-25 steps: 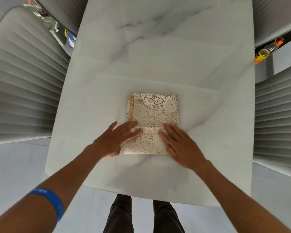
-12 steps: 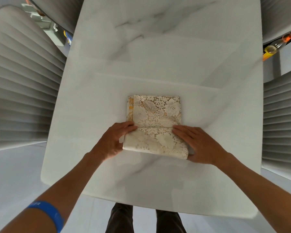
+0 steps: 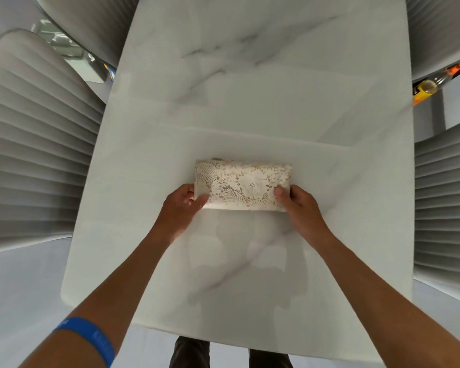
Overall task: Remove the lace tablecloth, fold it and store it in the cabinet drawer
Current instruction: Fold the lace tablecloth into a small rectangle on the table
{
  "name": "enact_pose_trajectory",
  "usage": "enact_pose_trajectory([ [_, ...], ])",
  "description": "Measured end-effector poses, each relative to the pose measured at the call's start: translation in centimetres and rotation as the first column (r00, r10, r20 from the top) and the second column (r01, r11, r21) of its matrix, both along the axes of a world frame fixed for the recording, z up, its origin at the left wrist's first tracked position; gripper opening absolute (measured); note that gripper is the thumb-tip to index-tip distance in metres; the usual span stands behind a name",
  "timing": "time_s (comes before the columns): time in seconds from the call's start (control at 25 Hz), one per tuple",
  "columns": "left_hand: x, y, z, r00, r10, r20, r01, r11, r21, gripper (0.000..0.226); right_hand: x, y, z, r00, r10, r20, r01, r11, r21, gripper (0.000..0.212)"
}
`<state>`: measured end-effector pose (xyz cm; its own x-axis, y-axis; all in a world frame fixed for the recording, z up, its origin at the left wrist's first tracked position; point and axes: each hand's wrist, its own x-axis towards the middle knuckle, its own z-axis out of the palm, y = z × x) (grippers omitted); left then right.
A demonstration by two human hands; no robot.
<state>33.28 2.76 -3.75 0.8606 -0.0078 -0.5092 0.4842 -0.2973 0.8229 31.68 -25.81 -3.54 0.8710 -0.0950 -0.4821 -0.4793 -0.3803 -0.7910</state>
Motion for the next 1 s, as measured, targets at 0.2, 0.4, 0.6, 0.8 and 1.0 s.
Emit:
enact_pose_trajectory([
  [0.2, -0.1, -1.7, -0.9, 0.985, 0.154, 0.083, -0.171, 0.948, 0.269, 0.037, 1.2, 1.1, -0.1, 0.994, -0.104, -0.036, 0.099, 0.987, -0.124, 0.037],
  [0.4, -0.6, -1.6, -1.1, 0.996, 0.005, 0.093, -0.038, 0.933, 0.357, 0.038, 2.5, 1.5, 0.8, 0.975, -0.165, -0.15, 0.142, 0.978, -0.154, 0.034],
  [0.6, -0.6, -2.1, -1.2, 0.987, -0.014, 0.158, -0.052, 0.912, 0.406, 0.038, 2.4, 4.1, 2.6, 0.912, 0.273, 0.305, 0.07, 0.63, -0.774, 0.044],
  [0.8, -3.2, -4.6, 0.9, 0.842, 0.537, -0.044, -0.518, 0.829, 0.211, 0.053, 8.0, 7.6, 2.6, 0.736, 0.661, -0.144, -0.561, 0.477, -0.677, 0.06],
  [1.0, -5.3, -7.5, 1.8, 0.869, 0.446, -0.215, -0.469, 0.881, -0.069, 0.046, 0.8, 6.7, 1.3, 0.945, 0.312, -0.095, -0.326, 0.905, -0.273, 0.041],
])
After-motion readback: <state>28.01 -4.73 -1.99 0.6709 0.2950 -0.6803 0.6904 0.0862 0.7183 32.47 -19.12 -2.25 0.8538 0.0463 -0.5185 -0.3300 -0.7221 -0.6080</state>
